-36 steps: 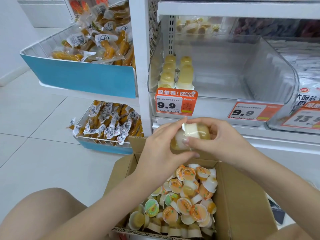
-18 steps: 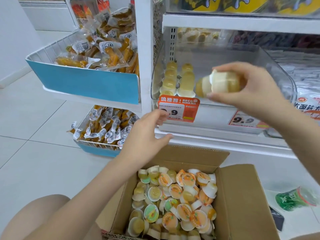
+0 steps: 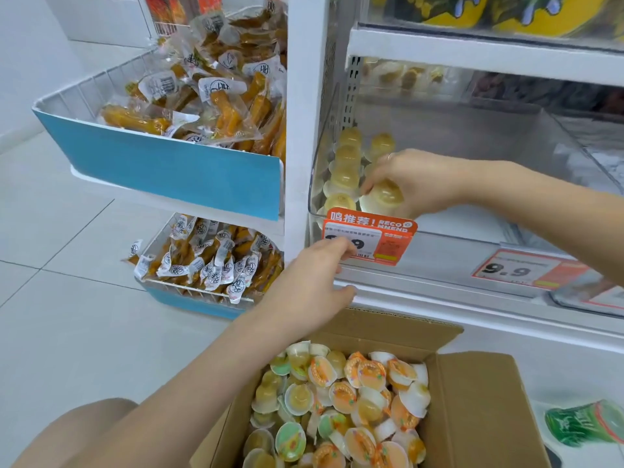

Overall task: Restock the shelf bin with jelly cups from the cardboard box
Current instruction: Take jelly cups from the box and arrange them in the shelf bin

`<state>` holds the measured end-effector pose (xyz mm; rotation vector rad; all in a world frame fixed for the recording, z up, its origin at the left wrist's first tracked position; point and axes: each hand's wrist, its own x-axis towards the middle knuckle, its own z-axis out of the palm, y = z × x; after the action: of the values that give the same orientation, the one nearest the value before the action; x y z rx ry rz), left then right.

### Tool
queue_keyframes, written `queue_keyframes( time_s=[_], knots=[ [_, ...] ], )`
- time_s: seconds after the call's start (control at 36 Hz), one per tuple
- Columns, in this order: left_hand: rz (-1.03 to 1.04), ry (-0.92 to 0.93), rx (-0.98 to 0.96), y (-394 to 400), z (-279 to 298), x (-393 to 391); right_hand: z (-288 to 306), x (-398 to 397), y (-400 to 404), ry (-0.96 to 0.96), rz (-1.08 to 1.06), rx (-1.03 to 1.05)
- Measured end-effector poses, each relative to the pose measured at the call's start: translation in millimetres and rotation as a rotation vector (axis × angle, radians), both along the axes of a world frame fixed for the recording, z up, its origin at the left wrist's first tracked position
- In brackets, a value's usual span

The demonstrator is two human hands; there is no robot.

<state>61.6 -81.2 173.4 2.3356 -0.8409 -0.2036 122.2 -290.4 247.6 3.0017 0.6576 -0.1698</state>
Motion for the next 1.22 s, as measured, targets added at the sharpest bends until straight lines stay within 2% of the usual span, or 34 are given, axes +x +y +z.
queue_keyframes(
  time_s=[0.25, 0.56, 0.67, 0.78, 0.83, 0.94, 1.0, 1.03, 1.08, 1.17, 1.22],
  knots=[
    [-0.016, -0.019, -0.014, -9.5, 0.0, 1.2, -15.7, 4.9, -1.2, 0.074, 0.044, -0.053],
    [-0.009, -0.024, -0.027, -12.3, -3.2, 0.3, -40.8, 11.7, -9.4, 0.095, -0.009, 0.045],
    [-0.016, -0.028, -0.03, -10.5, -4.5, -1.1, -34.6, 3.1, -9.0, 0.135, -0.06, 0.113],
    [-0.023, -0.014, -0.015, -4.3, -8.1, -5.4, -2.1, -19.6, -13.8, 0.147, -0.122, 0.077],
    [-0.026, 0.013, -0.008, -1.1, -12.9, -9.7, 11.1, -37.3, -23.3, 0.046, -0.17, 0.173],
    [-0.028, 0.095, 0.035, 2.8, -33.1, -21.5, 16.1, -92.2, -31.1, -0.312, -0.176, 0.496],
    [-0.029, 0.156, 0.07, 4.8, -51.2, -28.0, 5.0, -125.0, -22.8, -0.392, -0.175, 0.607],
    [-0.027, 0.193, 0.09, 6.1, -62.5, -31.4, -7.7, -139.9, -17.9, -0.37, -0.17, 0.643],
    [-0.02, 0.247, 0.145, 11.0, -89.7, -39.2, -47.8, -163.6, -7.5, -0.179, -0.161, 0.66],
    [-0.001, 0.326, 0.339, 27.1, -144.9, -51.0, -128.2, -186.6, 9.0, 0.271, -0.161, 0.431],
    [0.002, 0.366, 0.505, 43.2, -184.0, -57.3, -185.9, -198.3, 15.7, 0.48, -0.22, 0.294]
  ],
)
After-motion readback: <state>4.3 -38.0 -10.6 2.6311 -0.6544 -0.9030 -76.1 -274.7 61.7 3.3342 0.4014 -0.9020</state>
